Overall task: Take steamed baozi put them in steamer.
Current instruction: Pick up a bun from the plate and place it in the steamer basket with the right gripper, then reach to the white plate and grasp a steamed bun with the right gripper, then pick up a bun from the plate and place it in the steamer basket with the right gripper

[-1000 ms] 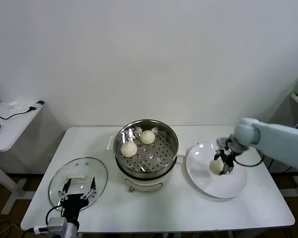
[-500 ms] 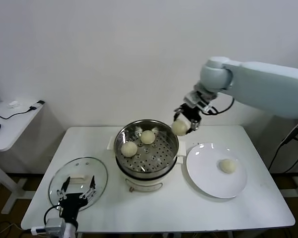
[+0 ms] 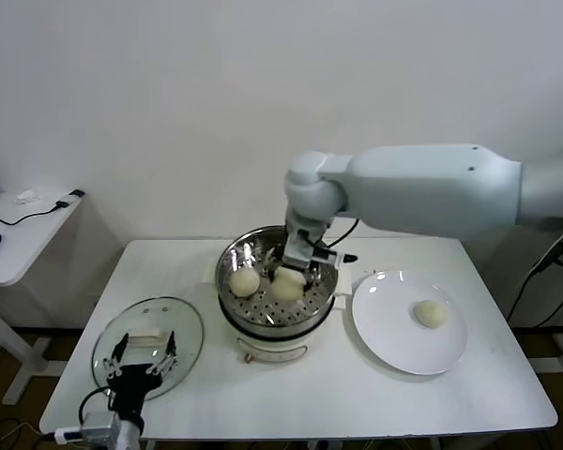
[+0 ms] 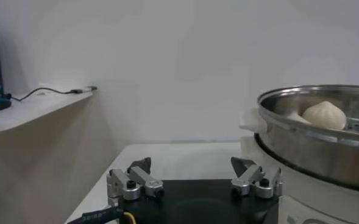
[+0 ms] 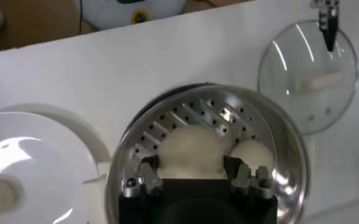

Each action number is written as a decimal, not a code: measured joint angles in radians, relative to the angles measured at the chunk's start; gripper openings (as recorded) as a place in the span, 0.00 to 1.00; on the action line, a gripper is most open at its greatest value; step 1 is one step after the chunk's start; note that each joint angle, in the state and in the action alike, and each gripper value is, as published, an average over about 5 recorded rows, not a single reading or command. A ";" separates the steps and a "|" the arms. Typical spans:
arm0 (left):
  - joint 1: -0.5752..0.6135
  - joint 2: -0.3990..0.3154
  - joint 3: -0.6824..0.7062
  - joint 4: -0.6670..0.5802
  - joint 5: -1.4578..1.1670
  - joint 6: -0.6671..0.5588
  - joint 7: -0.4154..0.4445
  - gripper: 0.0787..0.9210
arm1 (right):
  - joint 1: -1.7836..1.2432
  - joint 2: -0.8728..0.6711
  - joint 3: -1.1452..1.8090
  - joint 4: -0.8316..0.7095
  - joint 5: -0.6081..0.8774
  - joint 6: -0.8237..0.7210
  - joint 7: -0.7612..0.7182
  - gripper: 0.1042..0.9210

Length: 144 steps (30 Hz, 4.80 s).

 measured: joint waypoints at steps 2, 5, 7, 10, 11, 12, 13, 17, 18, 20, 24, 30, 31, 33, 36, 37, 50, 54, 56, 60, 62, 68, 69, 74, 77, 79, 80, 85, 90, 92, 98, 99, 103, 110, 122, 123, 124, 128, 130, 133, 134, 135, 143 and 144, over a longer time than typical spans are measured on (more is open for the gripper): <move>0.001 0.002 0.000 0.003 -0.001 -0.002 -0.001 0.88 | -0.023 0.018 -0.002 -0.017 -0.018 0.012 0.009 0.72; 0.000 0.005 -0.001 0.007 -0.001 -0.004 -0.002 0.88 | -0.056 0.040 -0.002 -0.045 -0.044 0.027 0.018 0.72; -0.002 0.006 -0.002 0.010 -0.001 -0.005 -0.002 0.88 | -0.077 0.053 -0.002 -0.063 -0.058 0.036 0.024 0.72; -0.004 0.006 -0.002 0.013 -0.002 -0.005 -0.002 0.88 | -0.105 0.071 -0.002 -0.087 -0.077 0.045 0.029 0.72; -0.005 0.006 -0.002 0.014 -0.002 -0.005 -0.002 0.88 | -0.113 0.076 -0.002 -0.095 -0.083 0.047 0.031 0.72; -0.006 0.006 -0.002 0.014 -0.002 -0.005 -0.002 0.88 | -0.120 0.080 -0.002 -0.102 -0.088 0.050 0.032 0.72; -0.006 0.006 -0.002 0.014 -0.002 -0.005 -0.002 0.88 | -0.126 0.084 -0.001 -0.108 -0.093 0.052 0.033 0.72; -0.006 0.005 -0.002 0.013 -0.002 -0.004 -0.002 0.88 | -0.142 0.093 0.003 -0.128 -0.101 0.064 0.033 0.77; -0.006 0.005 -0.002 0.013 -0.002 -0.003 -0.002 0.88 | -0.144 0.095 0.005 -0.132 -0.102 0.067 0.034 0.80; -0.006 0.005 -0.003 0.012 -0.002 -0.003 -0.002 0.88 | -0.148 0.097 0.008 -0.140 -0.101 0.074 0.036 0.84; -0.004 0.004 -0.002 0.010 -0.001 -0.003 -0.002 0.88 | -0.150 0.097 0.015 -0.151 -0.098 0.089 0.036 0.88; 0.003 0.002 0.001 0.001 0.001 -0.004 -0.002 0.88 | -0.112 0.072 0.026 -0.148 -0.053 0.124 -0.001 0.88; 0.004 0.002 0.002 0.000 0.002 -0.004 -0.002 0.88 | -0.099 0.063 0.026 -0.146 -0.038 0.130 -0.013 0.88; 0.006 0.001 0.004 -0.003 0.004 -0.004 -0.002 0.88 | -0.069 0.041 0.022 -0.144 -0.002 0.139 -0.041 0.88; 0.008 -0.002 0.009 -0.007 0.008 -0.005 -0.002 0.88 | -0.015 -0.004 0.008 -0.146 0.069 0.143 -0.083 0.88; 0.009 -0.003 0.011 -0.009 0.009 -0.005 -0.001 0.88 | 0.004 -0.021 0.001 -0.149 0.094 0.140 -0.096 0.88; 0.023 -0.005 0.014 -0.030 0.012 -0.013 0.001 0.88 | 0.129 -0.348 -0.159 -0.234 0.286 -0.066 -0.151 0.88; 0.022 -0.006 0.012 -0.024 0.012 -0.015 0.001 0.88 | 0.066 -0.449 -0.147 -0.258 0.284 -0.136 -0.135 0.88; 0.022 -0.007 0.011 -0.020 0.013 -0.017 0.001 0.88 | 0.017 -0.486 -0.121 -0.273 0.274 -0.166 -0.125 0.88; 0.020 -0.009 0.009 -0.011 0.018 -0.019 0.003 0.88 | -0.098 -0.535 -0.050 -0.308 0.238 -0.216 -0.104 0.88; 0.019 -0.011 0.007 -0.007 0.019 -0.019 0.003 0.88 | -0.157 -0.551 -0.011 -0.330 0.215 -0.234 -0.094 0.88; 0.017 -0.016 0.005 0.006 0.024 -0.020 0.003 0.88 | -0.323 -0.571 0.112 -0.404 0.143 -0.271 -0.067 0.88; 0.017 -0.017 0.005 0.007 0.025 -0.020 0.003 0.88 | -0.348 -0.571 0.131 -0.417 0.133 -0.276 -0.063 0.88; 0.014 -0.019 0.006 0.012 0.030 -0.018 0.004 0.88 | -0.455 -0.565 0.217 -0.471 0.089 -0.297 -0.043 0.88; 0.014 -0.018 0.004 0.014 0.031 -0.018 0.004 0.88 | -0.506 -0.556 0.259 -0.498 0.071 -0.309 -0.030 0.88; 0.016 -0.018 0.002 0.016 0.031 -0.019 0.004 0.88 | -0.535 -0.548 0.283 -0.514 0.060 -0.317 -0.021 0.88; 0.017 -0.017 0.001 0.016 0.031 -0.019 0.003 0.88 | -0.548 -0.544 0.294 -0.522 0.055 -0.321 -0.016 0.88; 0.020 -0.016 0.003 0.016 0.031 -0.021 0.003 0.88 | -0.591 -0.519 0.337 -0.554 0.031 -0.338 0.007 0.88; 0.022 -0.016 0.005 0.014 0.031 -0.022 0.002 0.88 | -0.615 -0.499 0.364 -0.571 0.023 -0.353 0.022 0.88; 0.023 -0.016 0.006 0.013 0.031 -0.023 0.002 0.88 | -0.621 -0.495 0.370 -0.574 0.020 -0.358 0.024 0.88; 0.026 -0.016 0.007 0.008 0.033 -0.022 0.001 0.88 | -0.629 -0.489 0.383 -0.581 0.015 -0.365 0.024 0.82; 0.026 -0.016 0.007 0.007 0.034 -0.022 0.001 0.88 | -0.629 -0.489 0.384 -0.580 0.015 -0.366 0.023 0.81; 0.025 -0.018 0.009 0.007 0.037 -0.022 0.000 0.88 | -0.627 -0.488 0.392 -0.578 0.019 -0.366 0.016 0.78; 0.026 -0.021 0.014 0.001 0.044 -0.021 0.000 0.88 | -0.594 -0.497 0.381 -0.560 0.045 -0.364 -0.005 0.73; 0.022 -0.019 0.023 -0.017 0.043 -0.018 0.002 0.88 | -0.228 -0.470 0.132 -0.445 0.277 -0.370 -0.046 0.72; 0.020 -0.018 0.024 -0.018 0.043 -0.017 0.002 0.88 | -0.185 -0.460 0.105 -0.430 0.307 -0.375 -0.046 0.72; 0.018 -0.016 0.025 -0.018 0.042 -0.017 0.002 0.88 | -0.143 -0.449 0.079 -0.413 0.339 -0.380 -0.046 0.72; 0.012 -0.011 0.026 -0.020 0.042 -0.017 0.002 0.88 | 0.005 -0.399 -0.004 -0.335 0.470 -0.412 -0.035 0.72; 0.011 -0.008 0.024 -0.021 0.042 -0.017 0.002 0.88 | 0.059 -0.370 -0.034 -0.290 0.535 -0.434 -0.018 0.72; 0.010 -0.004 0.020 -0.022 0.040 -0.017 0.003 0.88 | 0.118 -0.326 -0.068 -0.222 0.622 -0.470 0.018 0.72; 0.009 -0.003 0.019 -0.023 0.040 -0.017 0.002 0.88 | 0.132 -0.312 -0.078 -0.201 0.646 -0.483 0.032 0.72; 0.008 -0.002 0.018 -0.023 0.039 -0.017 0.002 0.88 | 0.143 -0.298 -0.088 -0.183 0.668 -0.495 0.046 0.72; -0.007 -0.001 0.017 -0.014 0.039 -0.018 0.002 0.88 | 0.147 -0.195 -0.142 -0.103 0.763 -0.589 0.160 0.72; -0.009 -0.001 0.017 -0.012 0.039 -0.017 0.002 0.88 | 0.139 -0.183 -0.144 -0.100 0.768 -0.599 0.173 0.72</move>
